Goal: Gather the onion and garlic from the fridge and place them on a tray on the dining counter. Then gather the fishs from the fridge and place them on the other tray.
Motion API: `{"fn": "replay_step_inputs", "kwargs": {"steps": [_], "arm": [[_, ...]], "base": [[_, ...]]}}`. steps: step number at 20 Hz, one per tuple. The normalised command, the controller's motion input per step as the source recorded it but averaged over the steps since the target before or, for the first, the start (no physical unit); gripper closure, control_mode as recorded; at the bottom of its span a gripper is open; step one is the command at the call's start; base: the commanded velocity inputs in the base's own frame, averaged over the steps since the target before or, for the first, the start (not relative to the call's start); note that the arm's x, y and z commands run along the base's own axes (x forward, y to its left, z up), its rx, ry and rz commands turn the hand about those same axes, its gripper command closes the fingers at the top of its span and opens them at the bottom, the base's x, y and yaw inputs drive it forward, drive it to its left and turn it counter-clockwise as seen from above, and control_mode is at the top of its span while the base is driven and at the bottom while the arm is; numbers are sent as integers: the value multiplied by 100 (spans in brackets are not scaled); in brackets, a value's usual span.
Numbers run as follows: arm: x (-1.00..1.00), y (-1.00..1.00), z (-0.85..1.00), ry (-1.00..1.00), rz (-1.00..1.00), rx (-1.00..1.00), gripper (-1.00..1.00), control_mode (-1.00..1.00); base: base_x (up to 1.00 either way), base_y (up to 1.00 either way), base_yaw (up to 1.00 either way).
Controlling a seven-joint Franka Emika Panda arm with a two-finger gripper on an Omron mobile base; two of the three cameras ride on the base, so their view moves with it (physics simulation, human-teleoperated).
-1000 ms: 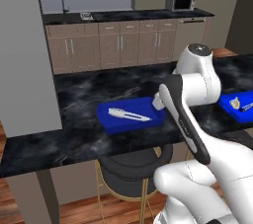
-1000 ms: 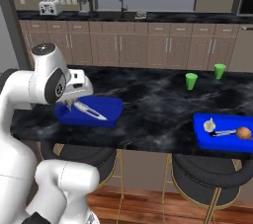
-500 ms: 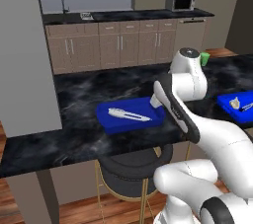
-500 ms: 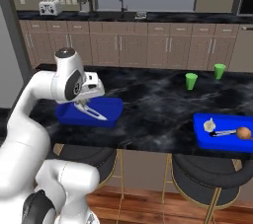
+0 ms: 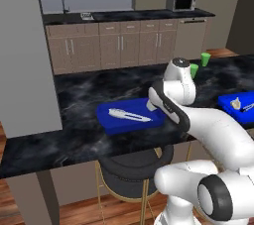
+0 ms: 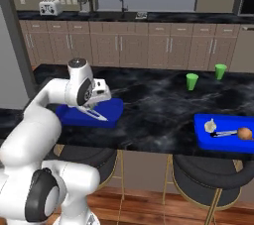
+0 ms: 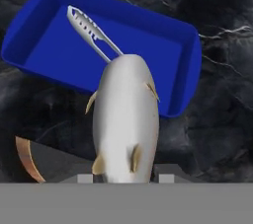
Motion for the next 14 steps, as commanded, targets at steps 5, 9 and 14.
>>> {"fn": "replay_step_inputs", "kwargs": {"steps": [5, 9, 14], "arm": [[57, 0, -40, 4, 0, 0, 100, -100], [54, 0, -40, 4, 0, 0, 100, -100], [52, 0, -38, 3, 0, 0, 100, -100]], "base": [[0, 0, 0], [0, 0, 0], [0, 0, 0]]}}
